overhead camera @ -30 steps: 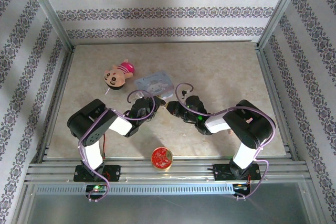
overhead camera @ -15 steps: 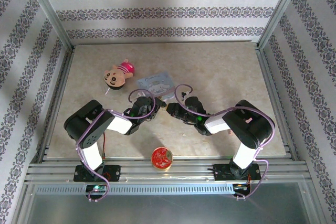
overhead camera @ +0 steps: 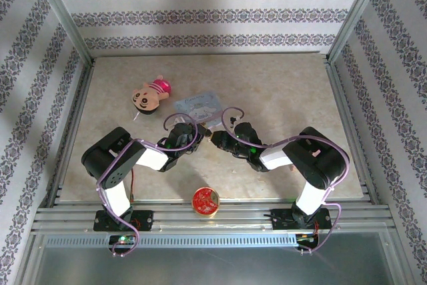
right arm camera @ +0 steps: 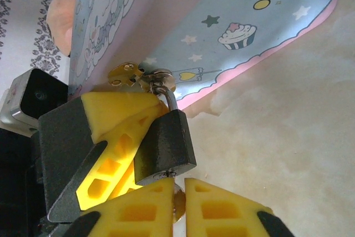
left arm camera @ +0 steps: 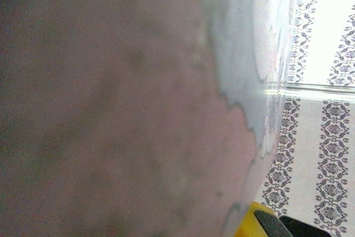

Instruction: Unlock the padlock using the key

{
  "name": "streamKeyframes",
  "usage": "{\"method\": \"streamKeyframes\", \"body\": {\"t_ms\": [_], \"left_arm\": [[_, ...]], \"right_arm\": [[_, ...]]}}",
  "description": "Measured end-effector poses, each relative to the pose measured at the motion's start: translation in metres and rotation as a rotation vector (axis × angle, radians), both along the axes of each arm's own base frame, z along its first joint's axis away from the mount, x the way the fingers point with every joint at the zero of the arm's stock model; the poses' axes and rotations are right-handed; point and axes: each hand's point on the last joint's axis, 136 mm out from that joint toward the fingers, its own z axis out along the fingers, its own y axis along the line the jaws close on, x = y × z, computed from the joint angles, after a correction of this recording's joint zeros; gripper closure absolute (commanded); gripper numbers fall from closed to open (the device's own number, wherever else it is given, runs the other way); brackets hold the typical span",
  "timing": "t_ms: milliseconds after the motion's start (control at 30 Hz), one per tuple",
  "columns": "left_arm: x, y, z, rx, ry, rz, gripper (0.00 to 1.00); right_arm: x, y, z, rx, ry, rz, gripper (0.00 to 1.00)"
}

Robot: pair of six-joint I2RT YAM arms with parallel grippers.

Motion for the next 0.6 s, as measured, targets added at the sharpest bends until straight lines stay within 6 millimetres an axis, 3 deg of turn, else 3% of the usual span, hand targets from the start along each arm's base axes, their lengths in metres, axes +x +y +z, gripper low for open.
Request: {"method": "streamKeyframes", "body": {"t_ms": [300,500,600], "left_arm": [[-0.002,-0.006,0.0,0.007,0.032,-0.026,1.0],[-0.002,-0.009,0.001,0.018,0.057,-0.037,1.0],[-0.002,-0.011,0.001,0.021,0.07,-0.047,1.0]], "right_arm": [[-0.017,-0.024,0.028,-0.152,-0.087,0.013,0.74],[-0.033,-0.032,0.024,-0.371,-0.114,0.085,0.74],[-0.038,-0.031,0.025,-0.473,-0.133,0.136,0.69]]}}
